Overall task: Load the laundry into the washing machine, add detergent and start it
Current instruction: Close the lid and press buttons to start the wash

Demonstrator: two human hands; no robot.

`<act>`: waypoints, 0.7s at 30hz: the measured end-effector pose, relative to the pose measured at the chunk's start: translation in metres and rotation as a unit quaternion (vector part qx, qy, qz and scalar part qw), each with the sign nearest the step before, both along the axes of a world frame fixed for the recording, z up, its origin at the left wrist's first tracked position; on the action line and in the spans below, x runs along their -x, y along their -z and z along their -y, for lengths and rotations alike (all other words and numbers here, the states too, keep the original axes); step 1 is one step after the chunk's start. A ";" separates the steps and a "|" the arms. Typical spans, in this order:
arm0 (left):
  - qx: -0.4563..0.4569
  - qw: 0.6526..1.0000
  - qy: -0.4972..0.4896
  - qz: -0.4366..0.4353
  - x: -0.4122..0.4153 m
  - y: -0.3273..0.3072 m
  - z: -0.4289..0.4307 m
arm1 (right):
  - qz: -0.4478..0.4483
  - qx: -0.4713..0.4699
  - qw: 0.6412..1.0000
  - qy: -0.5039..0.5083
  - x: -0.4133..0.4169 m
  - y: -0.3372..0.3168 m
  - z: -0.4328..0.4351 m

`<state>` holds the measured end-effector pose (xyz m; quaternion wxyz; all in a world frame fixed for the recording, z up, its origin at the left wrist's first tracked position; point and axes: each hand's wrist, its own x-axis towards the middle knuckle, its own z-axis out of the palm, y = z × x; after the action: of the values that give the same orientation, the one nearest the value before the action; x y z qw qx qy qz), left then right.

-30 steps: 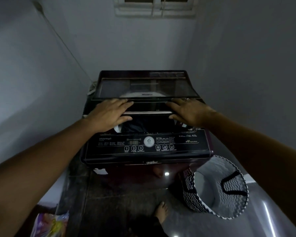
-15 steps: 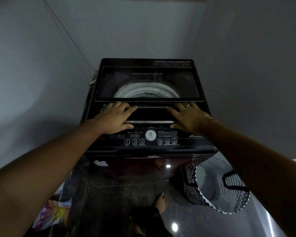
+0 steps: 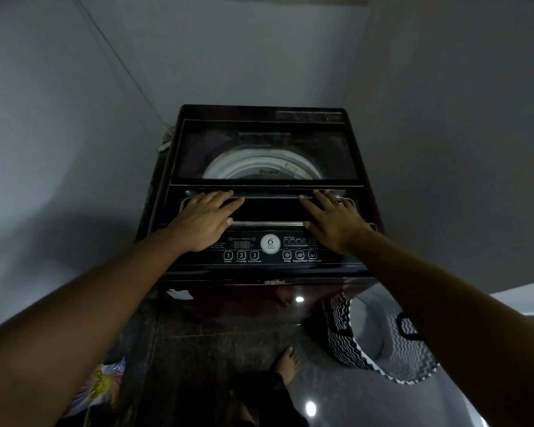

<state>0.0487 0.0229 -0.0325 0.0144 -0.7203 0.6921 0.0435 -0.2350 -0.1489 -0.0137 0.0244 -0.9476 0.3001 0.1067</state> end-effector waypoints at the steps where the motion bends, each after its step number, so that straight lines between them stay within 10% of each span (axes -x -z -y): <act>1: 0.005 1.000 -0.010 -0.007 0.001 0.000 -0.003 | 0.017 -0.004 1.000 0.007 0.001 0.000 -0.004; 21: 0.028 0.998 -0.061 0.022 0.021 0.024 -0.061 | 0.028 -0.005 0.999 0.023 0.039 0.018 -0.042</act>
<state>0.0281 0.0843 -0.0568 0.0063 -0.7619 0.6477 0.0091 -0.2742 -0.1070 -0.0314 0.0397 -0.9431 0.3201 0.0814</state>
